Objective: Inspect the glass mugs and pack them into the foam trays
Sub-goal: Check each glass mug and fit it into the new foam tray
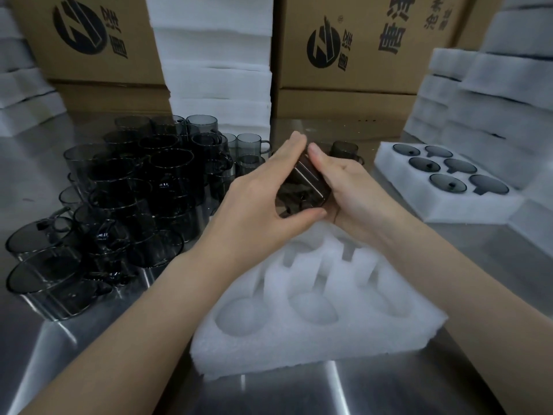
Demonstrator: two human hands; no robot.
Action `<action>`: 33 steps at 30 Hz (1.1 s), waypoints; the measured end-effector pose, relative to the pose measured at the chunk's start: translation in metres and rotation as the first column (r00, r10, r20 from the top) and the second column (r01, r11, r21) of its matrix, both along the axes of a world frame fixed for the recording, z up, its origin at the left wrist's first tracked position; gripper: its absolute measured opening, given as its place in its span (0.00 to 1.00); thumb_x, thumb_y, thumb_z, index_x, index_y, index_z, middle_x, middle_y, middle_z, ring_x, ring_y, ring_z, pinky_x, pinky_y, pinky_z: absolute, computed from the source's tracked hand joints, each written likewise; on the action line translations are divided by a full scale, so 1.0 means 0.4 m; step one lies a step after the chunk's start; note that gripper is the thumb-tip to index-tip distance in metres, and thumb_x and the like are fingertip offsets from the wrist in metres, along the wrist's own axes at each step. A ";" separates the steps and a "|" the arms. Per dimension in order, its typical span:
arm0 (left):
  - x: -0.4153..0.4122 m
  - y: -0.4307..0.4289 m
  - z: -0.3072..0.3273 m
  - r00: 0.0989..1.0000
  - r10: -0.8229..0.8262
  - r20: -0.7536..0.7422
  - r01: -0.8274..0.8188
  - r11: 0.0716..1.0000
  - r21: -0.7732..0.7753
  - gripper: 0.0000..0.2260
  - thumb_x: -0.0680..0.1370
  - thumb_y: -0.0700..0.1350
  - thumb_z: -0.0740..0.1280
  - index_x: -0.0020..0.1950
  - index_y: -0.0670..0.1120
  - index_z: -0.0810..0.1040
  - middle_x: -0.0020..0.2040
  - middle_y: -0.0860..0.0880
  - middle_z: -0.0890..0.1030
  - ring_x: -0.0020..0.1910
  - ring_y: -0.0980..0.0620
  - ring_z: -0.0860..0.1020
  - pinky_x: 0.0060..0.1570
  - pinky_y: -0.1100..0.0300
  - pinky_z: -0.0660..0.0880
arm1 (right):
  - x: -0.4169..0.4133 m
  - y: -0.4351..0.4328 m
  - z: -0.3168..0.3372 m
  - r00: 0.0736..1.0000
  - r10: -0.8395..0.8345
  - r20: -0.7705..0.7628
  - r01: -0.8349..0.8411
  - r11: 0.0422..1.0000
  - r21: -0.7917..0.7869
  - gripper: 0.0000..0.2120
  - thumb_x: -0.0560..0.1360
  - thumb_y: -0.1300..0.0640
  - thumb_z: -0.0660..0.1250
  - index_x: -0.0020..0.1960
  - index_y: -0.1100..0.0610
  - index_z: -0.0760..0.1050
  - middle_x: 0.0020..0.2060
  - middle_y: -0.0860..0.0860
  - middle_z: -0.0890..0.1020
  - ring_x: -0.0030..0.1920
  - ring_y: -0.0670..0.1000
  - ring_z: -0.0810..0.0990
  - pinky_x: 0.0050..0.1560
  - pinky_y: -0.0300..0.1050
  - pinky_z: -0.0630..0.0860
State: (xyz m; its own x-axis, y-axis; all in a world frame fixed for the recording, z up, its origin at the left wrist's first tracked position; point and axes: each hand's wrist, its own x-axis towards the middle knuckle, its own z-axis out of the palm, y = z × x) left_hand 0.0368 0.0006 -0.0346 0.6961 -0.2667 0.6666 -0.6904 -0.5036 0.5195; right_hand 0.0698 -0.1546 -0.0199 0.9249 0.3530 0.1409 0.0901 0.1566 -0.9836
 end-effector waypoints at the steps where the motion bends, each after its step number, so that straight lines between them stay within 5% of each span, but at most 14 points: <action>1: -0.001 -0.001 0.000 0.999 -0.020 0.031 0.020 1.000 0.010 0.38 0.70 0.44 0.77 0.75 0.42 0.64 0.72 0.46 0.71 0.71 0.54 0.69 0.69 0.61 0.65 | 0.000 -0.001 0.003 1.000 -0.006 -0.015 0.006 1.000 0.029 0.19 0.82 0.49 0.59 0.47 0.58 0.85 0.43 0.57 0.86 0.43 0.53 0.86 0.36 0.44 0.81; 6: -0.005 -0.002 0.003 0.983 -0.137 0.124 0.129 0.989 0.076 0.35 0.71 0.40 0.77 0.74 0.38 0.65 0.74 0.44 0.66 0.75 0.50 0.63 0.74 0.54 0.61 | 0.006 -0.015 0.006 0.997 -0.019 -0.078 0.020 1.000 0.011 0.17 0.82 0.52 0.61 0.56 0.65 0.80 0.48 0.61 0.84 0.46 0.58 0.84 0.43 0.53 0.81; 14: -0.003 0.006 0.005 0.985 -0.106 0.134 0.094 0.992 0.089 0.37 0.71 0.39 0.75 0.76 0.44 0.62 0.77 0.50 0.62 0.78 0.49 0.55 0.74 0.45 0.61 | 0.005 -0.026 0.017 0.866 0.417 -0.277 -0.384 0.908 0.164 0.25 0.81 0.39 0.55 0.67 0.54 0.76 0.60 0.57 0.81 0.58 0.57 0.82 0.44 0.48 0.82; 18: 0.005 0.006 0.000 0.992 -0.077 0.101 0.069 0.995 0.077 0.38 0.71 0.36 0.74 0.77 0.41 0.59 0.77 0.46 0.62 0.78 0.49 0.58 0.75 0.51 0.59 | 0.010 -0.023 0.010 0.912 0.363 -0.190 -0.325 0.924 0.203 0.30 0.76 0.44 0.62 0.72 0.62 0.68 0.63 0.63 0.76 0.58 0.61 0.80 0.56 0.55 0.79; 23: 0.004 0.007 -0.001 1.000 -0.010 -0.024 0.010 0.999 0.033 0.43 0.69 0.48 0.78 0.78 0.46 0.58 0.75 0.48 0.67 0.73 0.57 0.64 0.70 0.67 0.60 | 0.003 -0.013 0.001 0.965 0.255 -0.069 -0.239 0.954 0.182 0.25 0.74 0.57 0.66 0.67 0.69 0.70 0.58 0.63 0.78 0.60 0.60 0.77 0.65 0.56 0.74; 27: 0.000 0.005 -0.001 0.999 -0.035 -0.012 0.036 0.999 0.030 0.41 0.71 0.46 0.76 0.78 0.46 0.57 0.75 0.47 0.67 0.73 0.56 0.65 0.71 0.64 0.62 | 0.003 -0.015 0.003 0.987 0.159 -0.024 -0.157 0.986 0.053 0.27 0.76 0.54 0.63 0.70 0.69 0.67 0.63 0.68 0.74 0.64 0.67 0.74 0.70 0.66 0.64; 33: -0.003 0.007 0.007 0.996 -0.084 0.008 0.084 0.995 0.047 0.41 0.71 0.44 0.76 0.77 0.45 0.56 0.77 0.46 0.64 0.76 0.51 0.62 0.73 0.60 0.59 | 0.002 -0.015 0.005 0.990 0.142 -0.020 -0.140 0.987 0.073 0.25 0.76 0.53 0.65 0.68 0.67 0.70 0.59 0.65 0.77 0.59 0.63 0.77 0.63 0.63 0.72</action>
State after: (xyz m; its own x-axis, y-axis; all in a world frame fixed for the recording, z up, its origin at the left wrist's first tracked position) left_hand 0.0356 0.0034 -0.0318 0.6637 -0.3545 0.6586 -0.7359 -0.4670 0.4902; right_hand 0.0705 -0.1606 -0.0179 0.8701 0.4701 0.1481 0.0379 0.2357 -0.9711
